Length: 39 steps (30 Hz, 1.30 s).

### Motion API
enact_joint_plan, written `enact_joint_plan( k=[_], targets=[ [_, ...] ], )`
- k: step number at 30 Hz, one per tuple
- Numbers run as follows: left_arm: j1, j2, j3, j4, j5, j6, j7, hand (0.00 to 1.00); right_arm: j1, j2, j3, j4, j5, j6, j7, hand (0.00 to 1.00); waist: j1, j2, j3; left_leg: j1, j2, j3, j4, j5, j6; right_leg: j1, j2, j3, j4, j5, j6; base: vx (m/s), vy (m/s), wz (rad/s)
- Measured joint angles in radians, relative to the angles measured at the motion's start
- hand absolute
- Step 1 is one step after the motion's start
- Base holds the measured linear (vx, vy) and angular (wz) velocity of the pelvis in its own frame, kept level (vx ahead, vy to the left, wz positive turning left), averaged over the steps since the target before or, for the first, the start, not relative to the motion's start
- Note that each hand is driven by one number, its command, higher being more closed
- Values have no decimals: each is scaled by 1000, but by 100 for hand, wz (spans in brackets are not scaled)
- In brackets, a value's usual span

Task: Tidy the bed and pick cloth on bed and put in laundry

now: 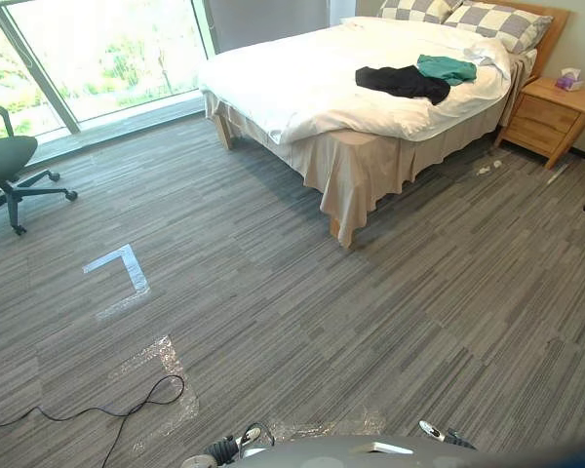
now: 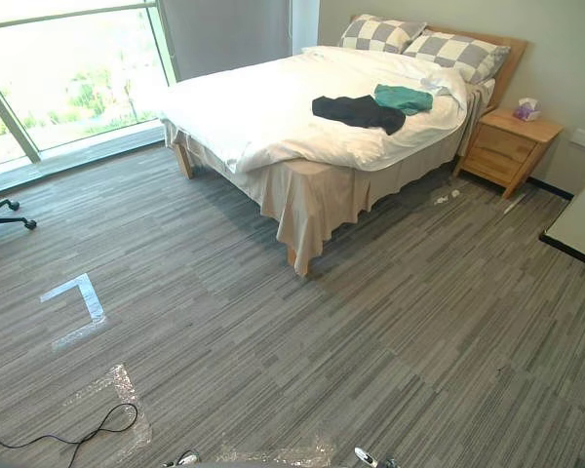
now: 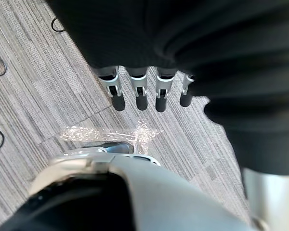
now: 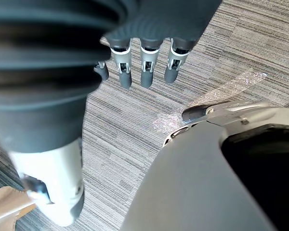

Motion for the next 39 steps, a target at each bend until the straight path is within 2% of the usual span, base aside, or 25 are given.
enact_joint_plan(
  k=[10,19,22,23,24,27,28,29,30,31,33,34,35,36,37,39],
  targets=[
    [5,11,-16,0,-1,-20,-18,0,2,8,-1,0,-2,-18,0,0,3,-12,4,-2,0,13,-3,-1,0,-7,2,7,-3,0,0,-4,1,-3],
    [5,14,-18,-2,1,-15,-21,0,20,20,-22,0,32,-30,-6,0,4,-16,3,-22,2,22,2,-3,2,-46,0,12,29,-17,-3,-6,1,-2],
    [4,16,-19,-2,2,-12,-22,0,26,27,-28,-8,50,-30,-14,0,0,-21,4,-32,5,26,26,-18,2,-80,-9,14,108,-59,-5,-1,3,-2],
    [3,19,-20,-6,2,-9,-22,0,29,30,-30,-12,50,-32,-16,0,0,-25,4,-42,6,33,56,-34,4,-114,-19,22,176,-92,-4,-21,24,-21],
    [1,25,-24,-10,2,-6,-22,0,29,37,-33,-19,52,-36,-20,0,2,-34,9,-63,5,50,96,-57,8,-172,-40,28,291,-141,14,-25,22,-26],
    [-10,43,-60,-9,2,-2,-21,0,30,49,-39,-33,79,-52,-23,0,-1,-46,28,-86,13,94,155,-89,16,-288,-78,20,509,-177,53,-49,8,-45],
    [-15,50,-60,-9,2,2,-21,0,29,52,-40,-39,91,-53,-23,0,-3,-43,39,-93,18,120,180,-102,19,-328,-101,-9,595,-197,51,-66,-24,-60],
    [-21,58,-59,-9,1,3,-19,0,29,60,-42,-40,101,-56,-24,0,-6,-56,50,-92,21,134,198,-114,16,-351,-130,-48,637,-213,35,-55,-67,-68],
    [-29,66,-58,-9,0,3,-17,0,30,69,-43,-39,112,-57,-23,0,-6,-68,59,-94,37,153,230,-137,2,-360,-156,-86,645,-220,23,0,-118,-70],
    [-34,68,-58,-9,0,5,-17,0,31,71,-44,-39,117,-58,-23,0,-8,-68,62,-104,71,163,267,-163,-22,-362,-156,-101,591,-219,23,30,-142,-60],
    [-47,69,-58,-9,0,16,-16,0,34,73,-49,-40,121,-56,-23,0,-18,-63,66,-122,114,167,296,-188,-45,-365,-146,-110,499,-208,36,79,-237,-32],
    [-53,71,-58,-9,0,24,-16,0,31,76,-62,-41,125,-49,-24,0,-32,-59,72,-137,149,167,307,-195,-65,-376,-139,-127,463,-166,36,143,-334,-22],
    [-60,71,-58,-9,0,24,-16,0,29,78,-75,-45,130,-46,-25,0,-40,-51,85,-141,187,169,317,-198,-89,-377,-118,-158,437,-124,15,200,-339,-19],
    [-60,73,-58,-8,0,24,-16,0,29,85,-85,-43,130,-42,-28,0,-40,-50,93,-137,204,189,315,-191,-99,-374,-106,-173,447,-124,-6,202,-265,-18],
    [-65,77,-58,-9,0,24,-16,0,23,84,-89,-45,129,-39,-32,0,-41,-47,105,-126,215,202,310,-181,-99,-380,-104,-185,465,-128,-11,212,-246,-30],
    [-66,49,-54,-26,0,17,-16,0,9,74,-113,-61,125,-39,-33,0,-42,-15,140,-74,235,276,261,-165,-135,-443,-108,-194,592,-167,-4,159,-205,-65]
  ],
)
